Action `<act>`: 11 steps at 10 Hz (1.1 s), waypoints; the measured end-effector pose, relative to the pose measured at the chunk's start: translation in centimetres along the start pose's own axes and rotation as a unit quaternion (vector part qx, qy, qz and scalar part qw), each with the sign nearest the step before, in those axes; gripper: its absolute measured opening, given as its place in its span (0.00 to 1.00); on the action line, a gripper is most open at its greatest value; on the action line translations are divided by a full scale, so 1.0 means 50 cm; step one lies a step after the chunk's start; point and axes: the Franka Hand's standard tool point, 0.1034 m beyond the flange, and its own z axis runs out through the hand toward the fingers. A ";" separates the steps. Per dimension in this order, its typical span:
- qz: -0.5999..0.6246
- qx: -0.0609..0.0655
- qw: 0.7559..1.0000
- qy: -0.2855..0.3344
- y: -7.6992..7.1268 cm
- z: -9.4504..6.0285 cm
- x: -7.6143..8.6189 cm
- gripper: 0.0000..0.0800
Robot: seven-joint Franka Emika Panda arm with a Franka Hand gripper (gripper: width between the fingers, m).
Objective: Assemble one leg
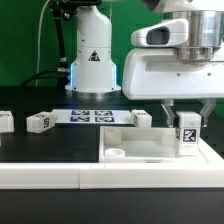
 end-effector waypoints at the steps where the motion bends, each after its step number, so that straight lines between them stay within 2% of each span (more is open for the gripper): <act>1: 0.051 0.004 0.999 0.003 0.000 0.000 -0.001 0.36; 4: 0.209 0.014 0.978 0.005 -0.011 0.001 -0.005 0.36; 5: 0.227 0.015 0.974 0.005 -0.012 0.001 -0.004 0.36; 7: 0.328 0.019 0.945 0.000 -0.016 0.002 -0.006 0.36; 8: 0.370 0.021 0.929 0.001 -0.018 0.002 -0.006 0.36; 9: 0.446 0.021 0.895 -0.001 -0.022 0.002 -0.009 0.36; 11: 0.526 0.021 0.850 -0.006 -0.024 0.004 -0.009 0.36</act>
Offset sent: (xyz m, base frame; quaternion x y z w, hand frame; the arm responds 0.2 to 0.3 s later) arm -0.0057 -0.0006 -0.0005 -0.0046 0.0201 0.2839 0.9586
